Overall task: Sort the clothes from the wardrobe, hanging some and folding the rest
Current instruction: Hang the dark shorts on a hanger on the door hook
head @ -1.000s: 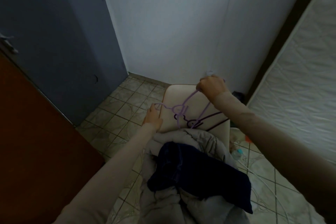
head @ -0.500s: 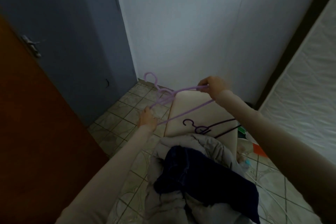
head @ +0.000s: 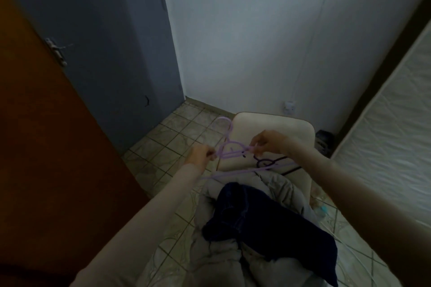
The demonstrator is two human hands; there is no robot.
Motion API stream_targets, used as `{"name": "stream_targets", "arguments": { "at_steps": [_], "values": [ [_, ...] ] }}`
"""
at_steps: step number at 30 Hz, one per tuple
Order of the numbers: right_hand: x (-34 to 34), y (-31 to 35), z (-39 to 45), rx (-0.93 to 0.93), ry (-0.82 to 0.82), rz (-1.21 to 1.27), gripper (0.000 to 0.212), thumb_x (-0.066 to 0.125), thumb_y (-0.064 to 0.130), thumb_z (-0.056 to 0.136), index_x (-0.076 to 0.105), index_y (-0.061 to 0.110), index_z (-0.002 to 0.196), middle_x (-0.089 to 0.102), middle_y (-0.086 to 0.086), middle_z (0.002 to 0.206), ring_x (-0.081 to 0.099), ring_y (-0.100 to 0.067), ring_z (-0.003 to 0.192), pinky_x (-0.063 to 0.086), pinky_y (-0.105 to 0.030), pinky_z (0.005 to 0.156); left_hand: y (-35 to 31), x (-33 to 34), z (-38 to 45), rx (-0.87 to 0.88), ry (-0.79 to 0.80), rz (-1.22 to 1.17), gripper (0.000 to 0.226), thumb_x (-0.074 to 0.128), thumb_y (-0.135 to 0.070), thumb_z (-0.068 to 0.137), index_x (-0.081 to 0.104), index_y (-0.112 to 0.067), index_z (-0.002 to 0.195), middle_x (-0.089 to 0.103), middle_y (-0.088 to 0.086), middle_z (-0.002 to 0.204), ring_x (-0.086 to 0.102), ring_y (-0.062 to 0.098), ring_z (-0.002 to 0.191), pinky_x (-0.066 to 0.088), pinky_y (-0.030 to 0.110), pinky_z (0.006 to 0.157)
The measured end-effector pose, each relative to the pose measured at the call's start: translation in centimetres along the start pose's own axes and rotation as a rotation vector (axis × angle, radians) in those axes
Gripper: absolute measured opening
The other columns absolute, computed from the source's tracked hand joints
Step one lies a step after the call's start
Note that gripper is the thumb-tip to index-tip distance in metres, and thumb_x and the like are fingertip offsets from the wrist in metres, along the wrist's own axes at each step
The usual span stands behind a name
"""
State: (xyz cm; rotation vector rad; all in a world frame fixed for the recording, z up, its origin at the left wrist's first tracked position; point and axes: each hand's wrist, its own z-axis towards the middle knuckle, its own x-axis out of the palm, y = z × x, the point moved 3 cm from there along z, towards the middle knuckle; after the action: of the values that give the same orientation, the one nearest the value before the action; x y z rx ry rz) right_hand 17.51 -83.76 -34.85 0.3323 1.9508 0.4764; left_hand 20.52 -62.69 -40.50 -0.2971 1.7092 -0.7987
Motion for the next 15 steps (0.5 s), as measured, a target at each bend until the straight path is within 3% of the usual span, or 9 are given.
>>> {"name": "stream_targets", "arguments": {
  "at_steps": [3, 7, 10, 11, 13, 15],
  "values": [
    [0.9, 1.4, 0.6, -0.007, -0.014, -0.012, 0.03, 0.053, 0.018, 0.094, 0.063, -0.006, 0.111, 0.065, -0.012, 0.08, 0.056, -0.008, 0.057, 0.039, -0.015, 0.059, -1.7, 0.7, 0.0, 0.068, 0.014, 0.046, 0.015, 0.059, -0.007, 0.089, 0.069, 0.003, 0.095, 0.069, 0.02, 0.092, 0.058, 0.02, 0.079, 0.04, 0.028, 0.068],
    [0.2, 0.7, 0.1, 0.032, -0.126, -0.092, 0.032, 0.047, 0.022, 0.098, 0.063, -0.002, 0.11, 0.058, -0.013, 0.084, 0.051, -0.018, 0.071, 0.032, -0.008, 0.052, -2.2, 0.6, -0.3, 0.082, -0.132, -0.018, 0.02, 0.062, -0.01, 0.088, 0.069, -0.004, 0.106, 0.069, 0.015, 0.103, 0.063, 0.026, 0.098, 0.048, 0.033, 0.082],
    [0.0, -0.5, -0.5, 0.073, -0.216, -0.076, 0.032, 0.046, 0.021, 0.098, 0.064, -0.004, 0.106, 0.065, -0.02, 0.085, 0.053, -0.02, 0.077, 0.031, -0.005, 0.049, -3.1, 0.8, -1.3, 0.149, -0.308, 0.044, 0.032, 0.059, -0.002, 0.084, 0.059, -0.003, 0.116, 0.057, 0.017, 0.116, 0.051, 0.026, 0.109, 0.04, 0.03, 0.085],
    [0.1, -0.9, -0.6, 0.098, -0.234, -0.07, 0.032, 0.046, 0.022, 0.098, 0.064, -0.003, 0.107, 0.066, -0.019, 0.087, 0.057, -0.026, 0.081, 0.033, -0.007, 0.052, -3.2, 1.1, -1.7, 0.138, -0.348, 0.031, 0.032, 0.058, 0.0, 0.082, 0.058, -0.002, 0.114, 0.054, 0.017, 0.115, 0.049, 0.027, 0.108, 0.037, 0.029, 0.084],
    [0.3, -1.8, -0.7, 0.148, -0.267, -0.074, 0.035, 0.044, 0.024, 0.099, 0.064, -0.003, 0.106, 0.065, -0.024, 0.1, 0.059, -0.035, 0.096, 0.043, -0.024, 0.07, -2.7, 1.9, -2.1, 0.061, -0.323, -0.036, 0.024, 0.057, -0.002, 0.082, 0.057, -0.002, 0.106, 0.056, 0.016, 0.111, 0.052, 0.027, 0.103, 0.037, 0.028, 0.079],
    [0.5, -2.5, -1.1, 0.195, -0.29, -0.084, 0.038, 0.042, 0.026, 0.099, 0.063, -0.005, 0.105, 0.064, -0.026, 0.106, 0.058, -0.037, 0.101, 0.042, -0.033, 0.082, -1.6, 3.8, -2.3, -0.019, -0.107, -0.037, 0.024, 0.063, -0.009, 0.082, 0.058, -0.004, 0.104, 0.06, 0.014, 0.109, 0.057, 0.029, 0.101, 0.042, 0.028, 0.076]
  ]
}}
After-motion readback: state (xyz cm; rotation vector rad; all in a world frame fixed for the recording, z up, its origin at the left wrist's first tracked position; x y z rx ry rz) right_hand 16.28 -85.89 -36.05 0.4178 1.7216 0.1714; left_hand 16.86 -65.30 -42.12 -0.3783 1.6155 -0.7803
